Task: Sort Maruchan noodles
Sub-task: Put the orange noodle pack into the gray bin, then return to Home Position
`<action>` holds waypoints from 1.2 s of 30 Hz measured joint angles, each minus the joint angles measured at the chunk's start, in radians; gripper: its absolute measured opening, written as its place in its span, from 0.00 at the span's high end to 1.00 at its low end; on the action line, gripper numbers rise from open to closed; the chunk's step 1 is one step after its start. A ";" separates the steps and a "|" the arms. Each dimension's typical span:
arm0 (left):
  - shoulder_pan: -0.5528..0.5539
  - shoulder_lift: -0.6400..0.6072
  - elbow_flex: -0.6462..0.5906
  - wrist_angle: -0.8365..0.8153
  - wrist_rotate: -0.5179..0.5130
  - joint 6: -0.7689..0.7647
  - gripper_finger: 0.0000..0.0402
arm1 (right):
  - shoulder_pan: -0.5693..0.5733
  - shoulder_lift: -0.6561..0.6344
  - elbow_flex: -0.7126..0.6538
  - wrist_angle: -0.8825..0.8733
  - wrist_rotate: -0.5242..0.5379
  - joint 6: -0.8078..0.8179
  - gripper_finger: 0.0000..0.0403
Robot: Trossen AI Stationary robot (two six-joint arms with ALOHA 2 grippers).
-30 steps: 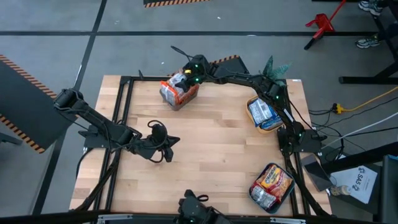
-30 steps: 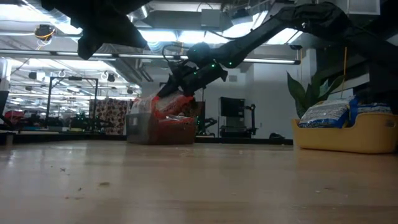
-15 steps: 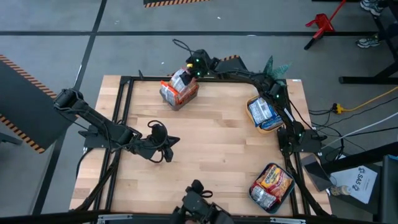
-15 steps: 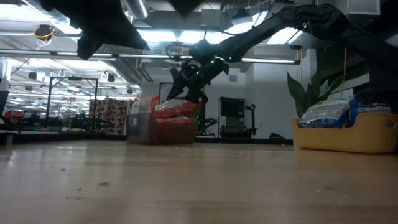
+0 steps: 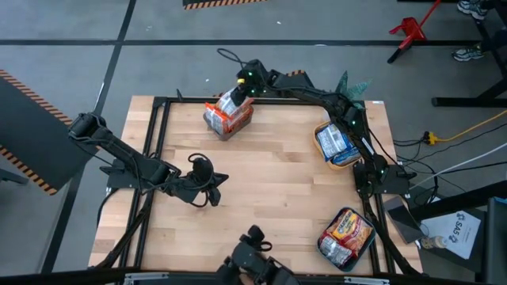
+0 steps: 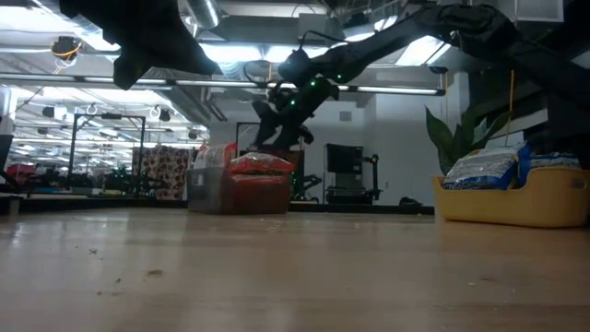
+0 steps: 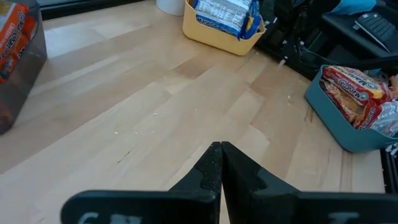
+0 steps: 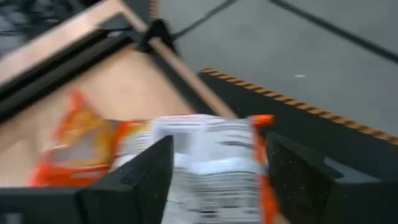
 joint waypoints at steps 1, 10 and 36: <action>0.000 0.000 0.000 0.000 0.000 0.000 1.00 | 0.000 0.000 -0.003 -0.002 0.035 0.000 0.45; 0.000 0.000 0.000 0.000 -0.004 0.000 1.00 | -0.008 0.016 -0.007 -0.018 0.085 0.025 0.73; 0.000 0.000 0.001 0.080 -0.026 0.002 1.00 | 0.041 -0.134 -0.006 -0.037 0.013 -0.037 0.84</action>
